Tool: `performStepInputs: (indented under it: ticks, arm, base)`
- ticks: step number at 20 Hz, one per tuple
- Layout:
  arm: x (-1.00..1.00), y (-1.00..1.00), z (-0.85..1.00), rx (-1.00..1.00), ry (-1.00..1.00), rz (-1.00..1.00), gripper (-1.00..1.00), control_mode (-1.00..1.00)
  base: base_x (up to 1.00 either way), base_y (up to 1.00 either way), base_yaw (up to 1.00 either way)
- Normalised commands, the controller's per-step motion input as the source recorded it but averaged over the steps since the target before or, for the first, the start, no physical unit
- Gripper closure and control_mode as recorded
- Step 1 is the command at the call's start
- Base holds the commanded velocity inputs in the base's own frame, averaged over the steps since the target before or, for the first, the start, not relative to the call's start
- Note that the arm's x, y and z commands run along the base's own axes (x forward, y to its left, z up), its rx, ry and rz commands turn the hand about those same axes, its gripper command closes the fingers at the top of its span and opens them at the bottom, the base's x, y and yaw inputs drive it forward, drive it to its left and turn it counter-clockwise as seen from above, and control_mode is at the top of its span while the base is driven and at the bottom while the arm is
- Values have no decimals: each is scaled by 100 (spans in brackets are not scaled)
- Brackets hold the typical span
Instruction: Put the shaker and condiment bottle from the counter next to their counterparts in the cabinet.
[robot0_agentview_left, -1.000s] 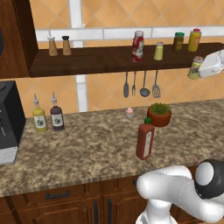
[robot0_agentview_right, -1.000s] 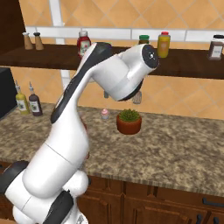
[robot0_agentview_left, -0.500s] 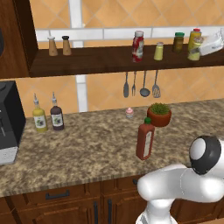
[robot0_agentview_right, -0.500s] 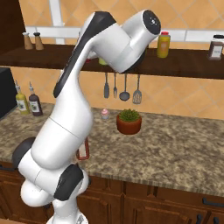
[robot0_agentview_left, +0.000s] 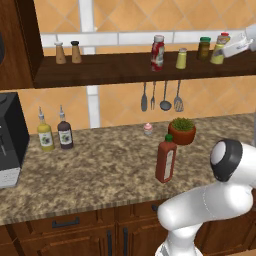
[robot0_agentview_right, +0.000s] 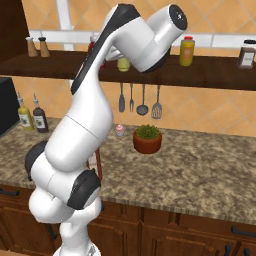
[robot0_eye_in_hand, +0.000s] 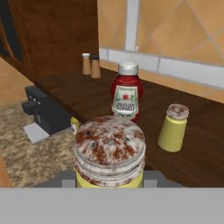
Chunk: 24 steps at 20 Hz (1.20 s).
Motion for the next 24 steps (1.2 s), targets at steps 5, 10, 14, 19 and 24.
performStepInputs:
  ticks: [5, 10, 14, 19, 24]
  arm:
    - [8, -3, -14, 0, -2, 6, 100, -100]
    - [16, 0, -36, 0, -5, 5, 100, -100]
    - [11, 0, -28, 0, 0, 1, 100, -100]
    - [1, 0, 0, 0, 0, 0, 100, -100]
    - [28, 0, 0, 0, 0, 0, 100, -100]
  base:
    - [0, 0, 0]
    - [0, 0, 0]
    - [0, 0, 0]
    - [0, 0, 0]
    - [0, 0, 0]
